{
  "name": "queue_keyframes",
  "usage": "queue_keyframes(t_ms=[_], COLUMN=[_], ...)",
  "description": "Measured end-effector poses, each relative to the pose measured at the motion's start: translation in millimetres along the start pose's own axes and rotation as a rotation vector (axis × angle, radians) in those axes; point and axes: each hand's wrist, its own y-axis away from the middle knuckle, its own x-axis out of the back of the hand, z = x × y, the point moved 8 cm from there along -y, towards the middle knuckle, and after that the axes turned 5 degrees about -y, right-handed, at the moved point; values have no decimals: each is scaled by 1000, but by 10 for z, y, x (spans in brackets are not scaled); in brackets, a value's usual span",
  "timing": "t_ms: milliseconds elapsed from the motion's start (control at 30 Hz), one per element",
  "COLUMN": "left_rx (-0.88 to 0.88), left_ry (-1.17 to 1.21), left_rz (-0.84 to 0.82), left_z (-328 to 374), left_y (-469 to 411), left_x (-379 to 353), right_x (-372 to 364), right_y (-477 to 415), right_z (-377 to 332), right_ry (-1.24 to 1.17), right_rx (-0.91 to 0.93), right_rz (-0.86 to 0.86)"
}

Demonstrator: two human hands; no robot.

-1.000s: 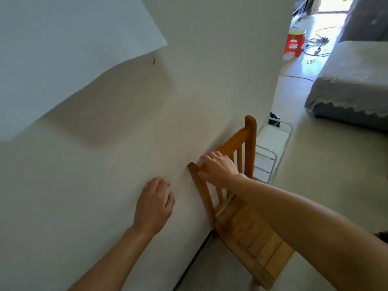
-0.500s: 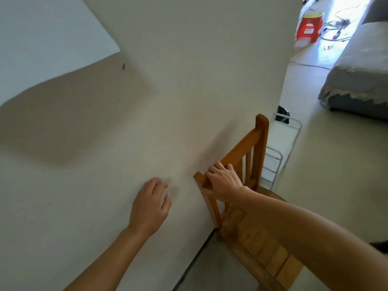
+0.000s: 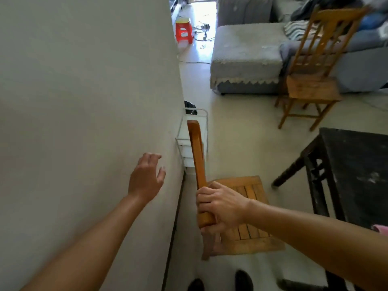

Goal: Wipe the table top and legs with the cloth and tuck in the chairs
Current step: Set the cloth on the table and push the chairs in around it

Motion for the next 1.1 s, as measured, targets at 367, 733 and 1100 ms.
queue_keyframes(t_ms=[367,733,1100], left_rx=[-353,-536,-650], left_ry=[108,-148,-415], left_rz=[-145,-310,-237], left_z=[912,1430,1497], left_y=[-74,69,452], left_x=[-460,-813,-715], right_x=[-234,-386,-541], right_y=[928,916,1918], right_z=[-419,-743,-911], right_ry=[-13,125,87], right_rx=[-207,-1011,-1198], right_rz=[-189,260,312])
